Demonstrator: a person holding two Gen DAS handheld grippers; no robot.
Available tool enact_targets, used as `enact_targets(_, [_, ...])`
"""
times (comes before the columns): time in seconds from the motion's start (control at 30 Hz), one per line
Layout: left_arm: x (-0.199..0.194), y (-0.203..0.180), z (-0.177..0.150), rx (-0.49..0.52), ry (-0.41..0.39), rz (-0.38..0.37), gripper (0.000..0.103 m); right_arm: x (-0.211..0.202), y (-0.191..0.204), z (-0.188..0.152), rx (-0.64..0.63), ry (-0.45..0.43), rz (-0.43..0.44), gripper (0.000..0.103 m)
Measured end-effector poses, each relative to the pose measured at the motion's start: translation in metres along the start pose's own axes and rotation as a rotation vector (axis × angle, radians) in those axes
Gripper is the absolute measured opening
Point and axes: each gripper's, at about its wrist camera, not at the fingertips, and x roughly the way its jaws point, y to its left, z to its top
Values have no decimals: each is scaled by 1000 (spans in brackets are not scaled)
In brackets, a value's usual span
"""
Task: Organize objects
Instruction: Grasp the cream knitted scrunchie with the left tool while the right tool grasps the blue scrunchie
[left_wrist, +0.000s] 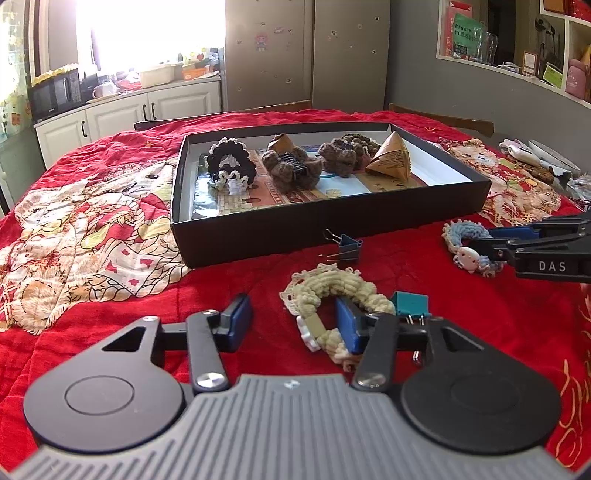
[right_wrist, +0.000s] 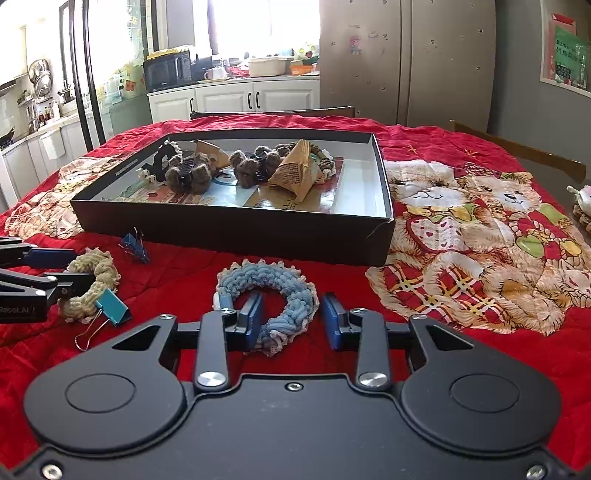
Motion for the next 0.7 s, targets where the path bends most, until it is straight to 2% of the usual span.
enact_targets(0.43, [-2, -5, -1, 7, 2, -33, 29, -1, 4, -1, -23, -2, 4, 20])
enact_targets(0.53, [-3, -6, -1, 5, 3, -46, 20, -1, 5, -1, -28, -3, 5, 17])
enact_targets(0.7, [-4, -9, -1, 27, -1, -43, 17, -2, 8, -2, -49, -5, 2, 13])
